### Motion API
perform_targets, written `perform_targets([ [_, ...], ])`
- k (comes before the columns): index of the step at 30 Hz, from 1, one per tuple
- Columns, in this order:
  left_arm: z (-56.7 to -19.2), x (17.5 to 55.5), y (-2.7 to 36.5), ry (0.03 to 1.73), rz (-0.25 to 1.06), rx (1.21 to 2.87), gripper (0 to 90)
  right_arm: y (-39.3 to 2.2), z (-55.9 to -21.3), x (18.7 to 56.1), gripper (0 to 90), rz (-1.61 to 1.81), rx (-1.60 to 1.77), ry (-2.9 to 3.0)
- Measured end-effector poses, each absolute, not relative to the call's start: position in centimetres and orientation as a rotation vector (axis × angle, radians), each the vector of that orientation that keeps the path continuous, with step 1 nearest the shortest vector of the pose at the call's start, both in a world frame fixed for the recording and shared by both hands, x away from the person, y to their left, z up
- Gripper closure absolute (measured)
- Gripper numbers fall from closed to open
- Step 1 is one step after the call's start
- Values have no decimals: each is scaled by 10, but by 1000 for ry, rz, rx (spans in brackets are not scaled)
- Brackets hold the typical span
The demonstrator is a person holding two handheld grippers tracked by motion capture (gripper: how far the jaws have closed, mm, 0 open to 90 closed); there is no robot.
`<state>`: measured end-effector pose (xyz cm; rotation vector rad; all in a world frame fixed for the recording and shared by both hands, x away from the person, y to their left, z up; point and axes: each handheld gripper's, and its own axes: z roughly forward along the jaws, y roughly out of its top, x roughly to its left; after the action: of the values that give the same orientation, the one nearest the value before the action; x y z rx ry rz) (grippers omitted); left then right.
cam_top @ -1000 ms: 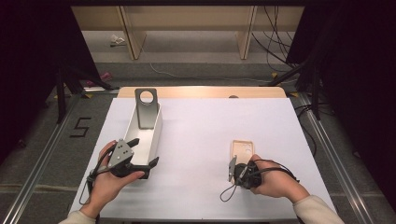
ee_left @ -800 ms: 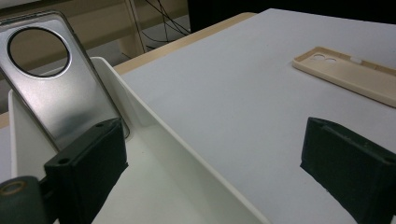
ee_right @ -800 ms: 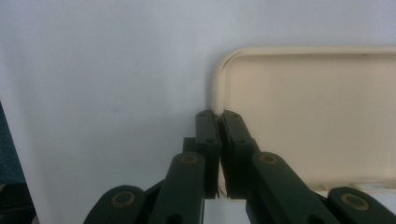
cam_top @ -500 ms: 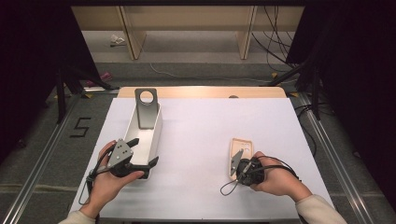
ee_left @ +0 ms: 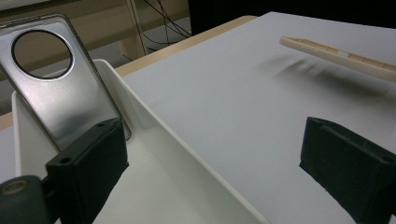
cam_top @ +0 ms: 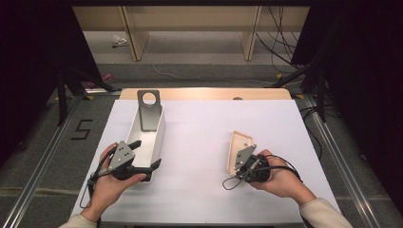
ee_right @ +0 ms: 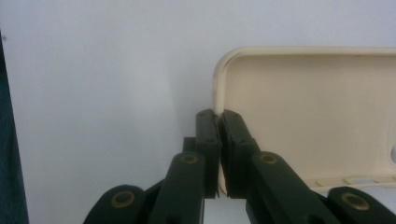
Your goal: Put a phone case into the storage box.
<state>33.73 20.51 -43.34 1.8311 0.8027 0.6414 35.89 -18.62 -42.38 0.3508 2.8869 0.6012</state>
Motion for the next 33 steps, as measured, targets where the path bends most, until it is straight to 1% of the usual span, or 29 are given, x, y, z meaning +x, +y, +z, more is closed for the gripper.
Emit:
perform_targets([
  [8,-432,339,206,811,634,1824,71,-185,-420,359,869,734,344,2827],
  [13,-427,340,203,833,605,1808,88,-180,-422,359,869,742,323,2822],
  [18,-418,343,191,861,556,1810,107,-173,-423,358,870,752,300,2814],
  [22,-411,350,179,886,485,1828,113,-169,-422,357,870,769,283,2807],
  [27,-397,364,156,876,453,1846,132,-165,-420,357,870,778,290,2793],
  [30,-389,374,136,863,418,1887,144,-161,-420,356,870,776,298,2796],
  [33,-384,385,119,869,414,1936,151,-158,-419,355,870,772,290,2797],
])
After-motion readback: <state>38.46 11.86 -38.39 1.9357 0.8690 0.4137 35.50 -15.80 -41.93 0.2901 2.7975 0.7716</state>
